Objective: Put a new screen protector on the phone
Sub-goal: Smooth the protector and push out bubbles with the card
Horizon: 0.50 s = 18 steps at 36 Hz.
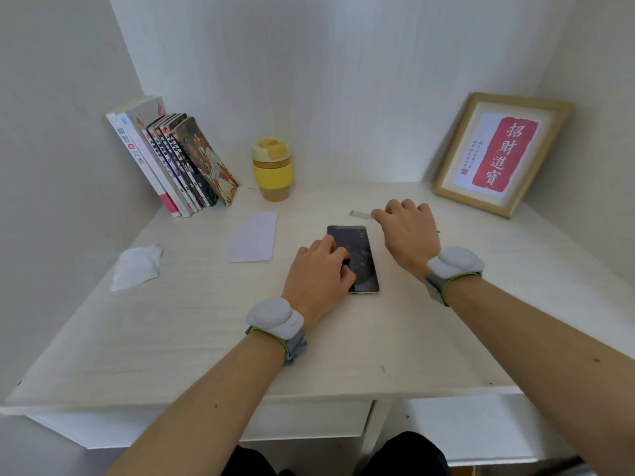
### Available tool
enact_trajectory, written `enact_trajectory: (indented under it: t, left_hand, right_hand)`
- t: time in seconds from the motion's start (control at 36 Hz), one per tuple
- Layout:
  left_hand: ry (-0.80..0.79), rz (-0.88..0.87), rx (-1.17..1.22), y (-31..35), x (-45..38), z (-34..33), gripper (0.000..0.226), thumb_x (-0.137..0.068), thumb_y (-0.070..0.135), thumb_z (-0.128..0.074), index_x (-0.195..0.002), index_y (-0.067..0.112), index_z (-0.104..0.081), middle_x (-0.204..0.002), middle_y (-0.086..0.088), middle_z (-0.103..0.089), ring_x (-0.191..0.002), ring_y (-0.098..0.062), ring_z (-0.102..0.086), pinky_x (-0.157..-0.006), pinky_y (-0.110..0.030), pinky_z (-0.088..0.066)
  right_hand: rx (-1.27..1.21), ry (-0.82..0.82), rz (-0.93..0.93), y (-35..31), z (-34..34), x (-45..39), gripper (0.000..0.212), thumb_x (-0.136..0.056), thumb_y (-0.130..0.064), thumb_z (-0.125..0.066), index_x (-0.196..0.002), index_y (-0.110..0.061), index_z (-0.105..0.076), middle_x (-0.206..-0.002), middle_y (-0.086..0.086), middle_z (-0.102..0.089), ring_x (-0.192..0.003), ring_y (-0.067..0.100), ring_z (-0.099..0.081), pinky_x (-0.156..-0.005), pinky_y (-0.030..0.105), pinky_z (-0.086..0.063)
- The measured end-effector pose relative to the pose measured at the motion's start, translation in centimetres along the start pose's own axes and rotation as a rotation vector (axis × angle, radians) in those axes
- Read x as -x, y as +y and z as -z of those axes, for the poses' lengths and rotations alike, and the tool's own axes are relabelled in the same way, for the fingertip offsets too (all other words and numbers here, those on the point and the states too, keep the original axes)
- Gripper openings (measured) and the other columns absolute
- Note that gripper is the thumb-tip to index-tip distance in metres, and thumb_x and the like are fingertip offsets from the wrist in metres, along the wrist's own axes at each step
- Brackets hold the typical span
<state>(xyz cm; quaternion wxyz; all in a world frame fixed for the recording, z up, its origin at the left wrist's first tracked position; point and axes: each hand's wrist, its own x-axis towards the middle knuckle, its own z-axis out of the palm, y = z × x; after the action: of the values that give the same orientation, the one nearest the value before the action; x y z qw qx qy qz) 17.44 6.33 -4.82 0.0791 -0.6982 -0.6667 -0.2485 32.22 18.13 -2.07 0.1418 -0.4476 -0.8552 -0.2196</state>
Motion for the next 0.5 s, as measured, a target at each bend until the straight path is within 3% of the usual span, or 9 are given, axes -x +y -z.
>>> enact_trajectory:
  t: [0.25,0.5]
  left_hand:
    - [0.013,0.018,0.008,0.1,0.1,-0.1,0.03,-0.093,0.025,-0.046,-0.113,0.015,-0.066,-0.112,-0.001,-0.06,-0.1,-0.021,-0.055,-0.083,-0.031,-0.038]
    - [0.023,-0.005,0.03,-0.1,-0.1,-0.1,0.03,-0.09,0.024,-0.047,-0.108,0.014,-0.068,-0.104,-0.002,-0.062,-0.092,-0.022,-0.057,-0.081,-0.032,-0.041]
  right_hand:
    - [-0.023,-0.056,0.287,-2.6,1.9,1.9,0.022,-0.092,-0.012,-0.052,-0.112,-0.016,-0.06,-0.105,0.007,-0.058,-0.095,0.027,-0.054,-0.07,0.033,-0.036]
    - [0.007,-0.101,0.27,-3.1,1.9,0.5,0.022,-0.097,-0.015,-0.041,-0.11,-0.018,-0.06,-0.11,0.004,-0.055,-0.098,0.024,-0.053,-0.072,0.031,-0.034]
